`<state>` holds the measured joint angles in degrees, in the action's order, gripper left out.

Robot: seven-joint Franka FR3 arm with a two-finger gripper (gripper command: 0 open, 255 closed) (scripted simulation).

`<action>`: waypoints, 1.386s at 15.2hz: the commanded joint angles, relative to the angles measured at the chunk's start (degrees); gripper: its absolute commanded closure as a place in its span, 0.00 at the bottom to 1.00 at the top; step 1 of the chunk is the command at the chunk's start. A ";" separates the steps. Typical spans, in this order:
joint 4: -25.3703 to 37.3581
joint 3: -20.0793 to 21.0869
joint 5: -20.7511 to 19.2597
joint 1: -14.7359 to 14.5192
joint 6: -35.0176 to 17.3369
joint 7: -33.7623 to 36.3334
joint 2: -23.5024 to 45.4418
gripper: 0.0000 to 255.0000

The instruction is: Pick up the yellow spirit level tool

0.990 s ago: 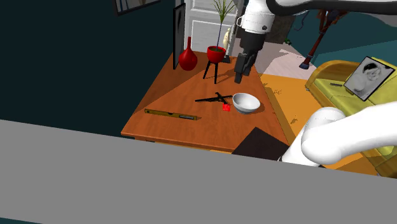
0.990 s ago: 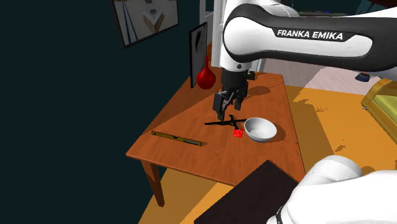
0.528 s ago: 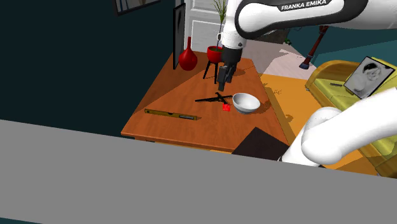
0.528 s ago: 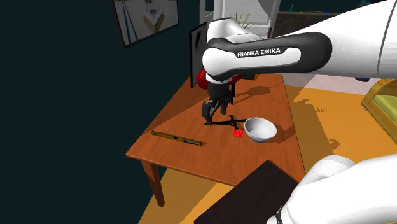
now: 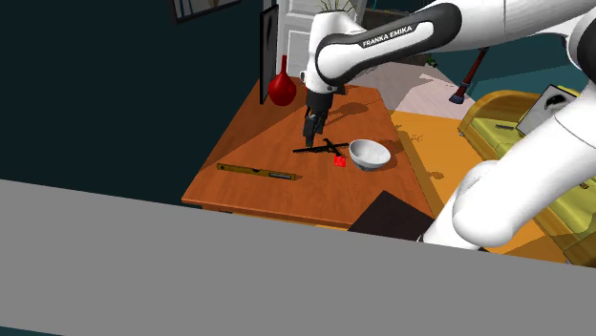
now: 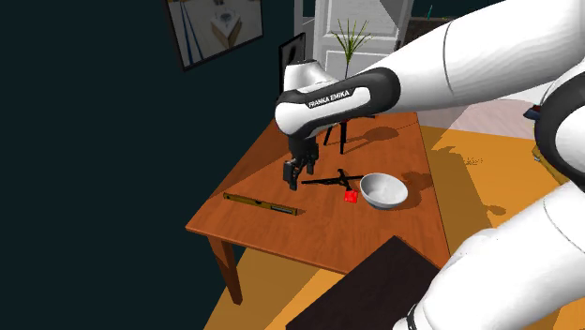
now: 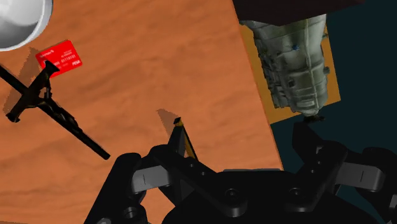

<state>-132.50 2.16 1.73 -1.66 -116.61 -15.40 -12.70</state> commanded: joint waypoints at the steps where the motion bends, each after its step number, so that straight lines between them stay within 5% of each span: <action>1: 2.09 -0.03 -0.45 -0.05 -2.76 -1.26 4.80 0.00; 11: 15.50 0.43 -2.93 -0.60 -11.45 -5.93 26.92 0.00; 21: 36.70 0.83 -5.91 -1.94 -13.04 -9.75 49.70 0.00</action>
<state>-98.71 2.98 -3.86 -3.43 -129.73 -24.72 34.20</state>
